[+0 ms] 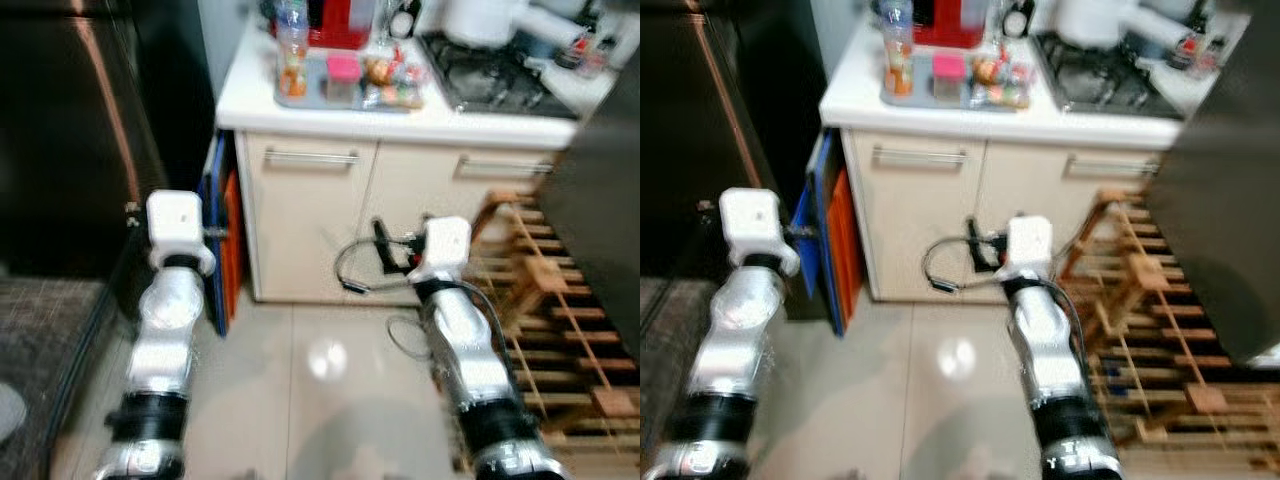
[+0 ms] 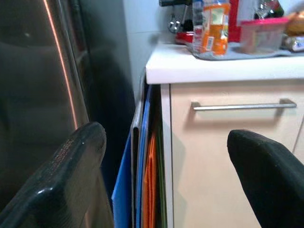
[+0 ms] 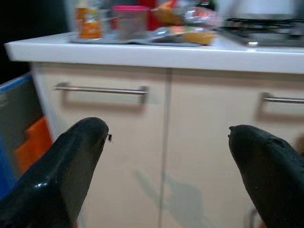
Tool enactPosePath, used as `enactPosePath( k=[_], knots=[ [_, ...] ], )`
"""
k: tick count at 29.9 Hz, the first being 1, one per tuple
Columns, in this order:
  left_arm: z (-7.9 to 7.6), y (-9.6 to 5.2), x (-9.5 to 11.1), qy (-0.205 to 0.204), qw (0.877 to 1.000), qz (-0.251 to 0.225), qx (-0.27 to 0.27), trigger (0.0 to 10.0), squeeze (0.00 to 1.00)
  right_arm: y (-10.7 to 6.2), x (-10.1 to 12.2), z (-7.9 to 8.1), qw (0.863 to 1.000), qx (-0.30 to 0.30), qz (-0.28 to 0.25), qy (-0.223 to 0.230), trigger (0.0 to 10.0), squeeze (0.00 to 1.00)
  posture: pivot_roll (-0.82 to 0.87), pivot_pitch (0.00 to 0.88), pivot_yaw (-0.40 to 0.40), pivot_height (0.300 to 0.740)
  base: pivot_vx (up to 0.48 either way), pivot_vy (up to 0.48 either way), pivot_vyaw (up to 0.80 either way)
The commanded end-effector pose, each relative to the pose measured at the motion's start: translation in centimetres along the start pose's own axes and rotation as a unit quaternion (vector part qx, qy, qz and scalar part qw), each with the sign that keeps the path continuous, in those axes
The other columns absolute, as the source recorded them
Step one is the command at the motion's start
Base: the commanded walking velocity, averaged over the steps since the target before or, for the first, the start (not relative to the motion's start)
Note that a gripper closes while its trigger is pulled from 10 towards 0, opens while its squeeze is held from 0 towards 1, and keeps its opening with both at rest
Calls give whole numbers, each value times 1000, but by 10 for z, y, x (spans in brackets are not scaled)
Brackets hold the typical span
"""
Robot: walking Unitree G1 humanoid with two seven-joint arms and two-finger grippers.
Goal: Restocking fridge
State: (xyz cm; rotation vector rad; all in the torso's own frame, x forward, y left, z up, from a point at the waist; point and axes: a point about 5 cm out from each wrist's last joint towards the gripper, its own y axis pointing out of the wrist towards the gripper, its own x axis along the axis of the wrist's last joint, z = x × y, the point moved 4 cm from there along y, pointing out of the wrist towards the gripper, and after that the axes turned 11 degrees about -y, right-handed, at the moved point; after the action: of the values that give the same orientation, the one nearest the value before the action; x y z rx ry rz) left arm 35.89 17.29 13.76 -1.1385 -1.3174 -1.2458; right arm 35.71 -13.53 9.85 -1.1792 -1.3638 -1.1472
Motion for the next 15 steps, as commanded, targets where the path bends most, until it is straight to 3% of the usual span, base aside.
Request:
enactPosePath(
  k=[1,4,9,15],
  knots=[
    [-1,-3,1,35,999,1,-25,10000,0,-5,-3,-7,999,-30,8,26,10000,0,-42,0,-30,740,0,0,0],
    [0,-9,-6,64,996,24,-51,10000,0,-18,-15,-11,999,-35,25,15,10000,0,-45,0,-7,740,0,0,0],
    [6,-9,-9,17,999,33,-35,10000,0,-22,-19,-12,999,-44,28,1,10000,0,-54,0,14,740,0,0,0],
    [-8,-3,10,0,999,-11,-51,10000,0,-15,-1,-4,999,-23,-7,-31,10000,0,-57,0,8,740,0,0,0]
  ],
)
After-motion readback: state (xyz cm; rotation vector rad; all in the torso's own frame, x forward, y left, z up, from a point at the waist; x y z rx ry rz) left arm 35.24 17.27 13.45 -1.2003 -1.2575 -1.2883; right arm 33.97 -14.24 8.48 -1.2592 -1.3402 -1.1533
